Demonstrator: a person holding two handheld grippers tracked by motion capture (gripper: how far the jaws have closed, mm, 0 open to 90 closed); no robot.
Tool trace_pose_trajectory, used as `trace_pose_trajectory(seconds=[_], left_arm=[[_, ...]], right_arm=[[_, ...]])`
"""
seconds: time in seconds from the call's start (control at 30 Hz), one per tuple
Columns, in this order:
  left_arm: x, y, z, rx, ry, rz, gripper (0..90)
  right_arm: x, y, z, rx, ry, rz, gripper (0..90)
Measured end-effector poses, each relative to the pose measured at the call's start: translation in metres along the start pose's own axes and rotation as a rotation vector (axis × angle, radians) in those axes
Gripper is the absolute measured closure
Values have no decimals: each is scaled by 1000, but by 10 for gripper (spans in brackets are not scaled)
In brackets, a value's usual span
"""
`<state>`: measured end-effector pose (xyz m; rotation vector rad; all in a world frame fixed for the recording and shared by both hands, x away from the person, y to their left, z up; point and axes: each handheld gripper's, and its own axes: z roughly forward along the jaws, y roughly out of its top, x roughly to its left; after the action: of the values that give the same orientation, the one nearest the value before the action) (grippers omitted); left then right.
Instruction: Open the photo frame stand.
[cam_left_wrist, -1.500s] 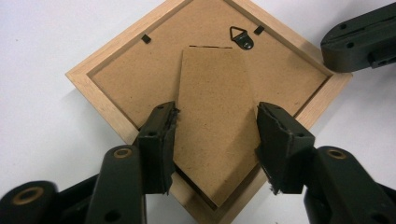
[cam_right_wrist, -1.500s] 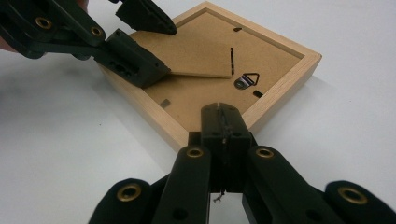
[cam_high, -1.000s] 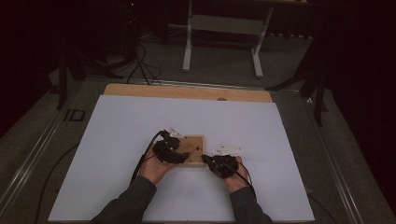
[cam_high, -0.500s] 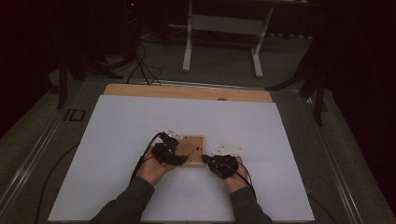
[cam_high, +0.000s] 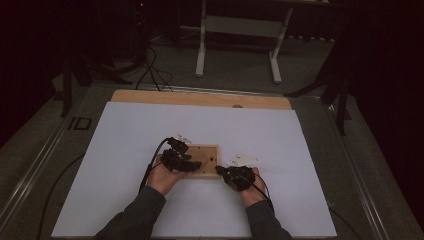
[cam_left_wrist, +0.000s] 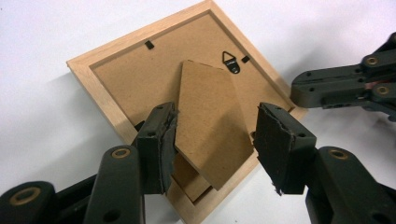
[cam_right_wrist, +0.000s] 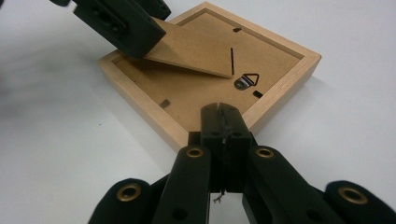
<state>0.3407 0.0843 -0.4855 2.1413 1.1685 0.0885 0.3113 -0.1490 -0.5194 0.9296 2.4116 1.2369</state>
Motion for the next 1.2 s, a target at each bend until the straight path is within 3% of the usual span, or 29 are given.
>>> trace_pose_trajectory(seconds=[0.2, 0.3, 0.47, 0.57, 0.67, 0.83, 1.03, 1.2], left_arm=[[-1, 0, 5, 34, -5, -2, 466], [-1, -1, 9, 74, -8, 1, 470], [0, 0, 8, 62, -18, -15, 488], [0, 2, 3, 17, -35, -35, 511], [1, 4, 2, 9, -48, -50, 512], [4, 5, 2, 16, -70, -69, 513], [10, 7, 8, 39, -118, -133, 521], [12, 8, 9, 35, -136, -153, 519]], right_arm=[[0, 0, 0, 0, 1, -1, 893], [0, 0, 0, 0, 1, -3, 891], [0, 0, 0, 0, 1, -4, 891], [0, 0, 0, 0, 2, -3, 888], [0, 0, 0, 0, 2, -3, 887], [0, 0, 0, 0, 1, -4, 886], [0, 0, 0, -1, 0, -4, 885], [0, 0, 0, -2, 2, -5, 880]])
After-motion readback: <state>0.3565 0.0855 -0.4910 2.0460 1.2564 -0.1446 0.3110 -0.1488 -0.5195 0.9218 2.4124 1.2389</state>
